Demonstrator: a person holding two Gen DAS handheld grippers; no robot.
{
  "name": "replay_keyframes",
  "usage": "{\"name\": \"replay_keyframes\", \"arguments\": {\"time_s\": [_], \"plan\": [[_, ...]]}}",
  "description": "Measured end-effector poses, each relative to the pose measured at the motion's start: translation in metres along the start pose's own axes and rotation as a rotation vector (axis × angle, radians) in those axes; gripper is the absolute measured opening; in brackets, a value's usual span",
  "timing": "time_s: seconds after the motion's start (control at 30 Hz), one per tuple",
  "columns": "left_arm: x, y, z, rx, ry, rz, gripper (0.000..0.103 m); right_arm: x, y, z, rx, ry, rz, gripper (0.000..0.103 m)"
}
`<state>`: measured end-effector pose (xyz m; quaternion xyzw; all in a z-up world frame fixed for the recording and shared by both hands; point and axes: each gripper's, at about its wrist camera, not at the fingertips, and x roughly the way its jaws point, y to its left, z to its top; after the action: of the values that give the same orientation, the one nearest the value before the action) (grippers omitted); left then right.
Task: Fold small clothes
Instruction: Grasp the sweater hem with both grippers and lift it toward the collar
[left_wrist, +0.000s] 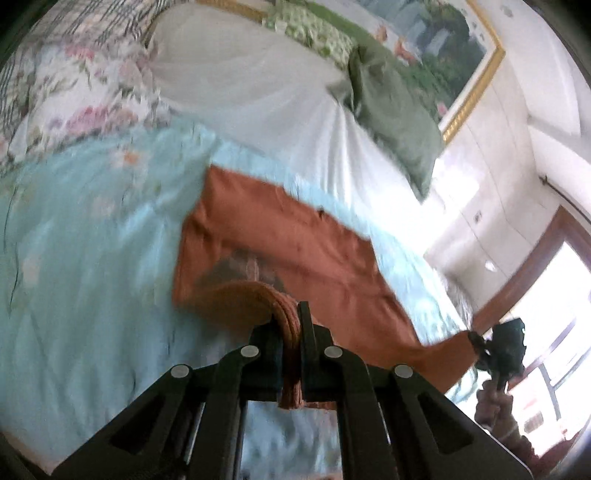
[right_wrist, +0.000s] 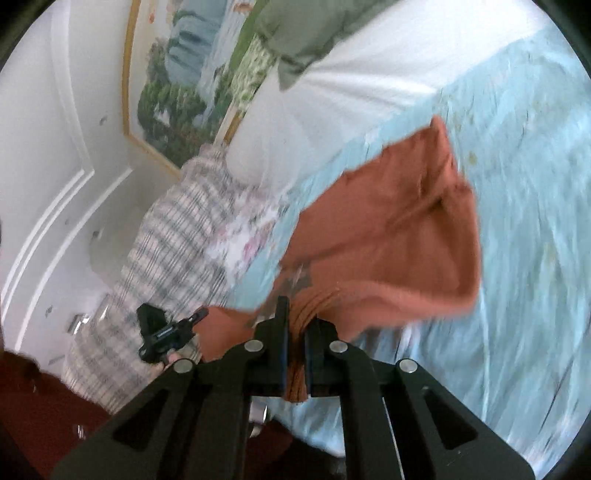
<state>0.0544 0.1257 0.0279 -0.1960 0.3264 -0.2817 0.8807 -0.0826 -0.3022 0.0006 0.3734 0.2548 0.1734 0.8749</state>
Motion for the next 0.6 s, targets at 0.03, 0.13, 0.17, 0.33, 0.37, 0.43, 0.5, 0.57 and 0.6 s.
{"name": "replay_keyframes", "arguments": {"time_s": [0.03,0.13,0.17,0.33,0.37,0.43,0.5,0.57,0.6], "plan": [[0.008,-0.001,0.008,0.002,-0.011,0.014,0.004,0.003,-0.003,0.01,0.003,-0.019,-0.014,0.007],[0.037,-0.004,0.041,0.014,-0.053,0.074,0.004,0.018,-0.015,0.047,0.005,-0.058,-0.076,0.007],[0.052,-0.005,0.056,0.019,-0.057,0.096,0.004,0.026,-0.021,0.063,0.008,-0.064,-0.106,0.007],[0.104,-0.012,0.107,0.05,-0.085,0.18,0.004,0.062,-0.037,0.123,0.007,-0.064,-0.191,0.007],[0.117,-0.01,0.118,0.05,-0.088,0.192,0.004,0.07,-0.042,0.134,0.009,-0.059,-0.205,0.007],[0.145,-0.004,0.137,0.049,-0.081,0.226,0.004,0.088,-0.051,0.155,0.0,-0.049,-0.247,0.007],[0.166,0.004,0.149,0.043,-0.06,0.241,0.004,0.107,-0.064,0.174,0.009,-0.036,-0.283,0.007],[0.192,0.014,0.159,0.042,-0.031,0.26,0.004,0.118,-0.076,0.185,0.022,-0.028,-0.313,0.007],[0.204,0.018,0.162,0.044,-0.018,0.271,0.004,0.128,-0.084,0.191,0.029,-0.013,-0.327,0.007]]}}
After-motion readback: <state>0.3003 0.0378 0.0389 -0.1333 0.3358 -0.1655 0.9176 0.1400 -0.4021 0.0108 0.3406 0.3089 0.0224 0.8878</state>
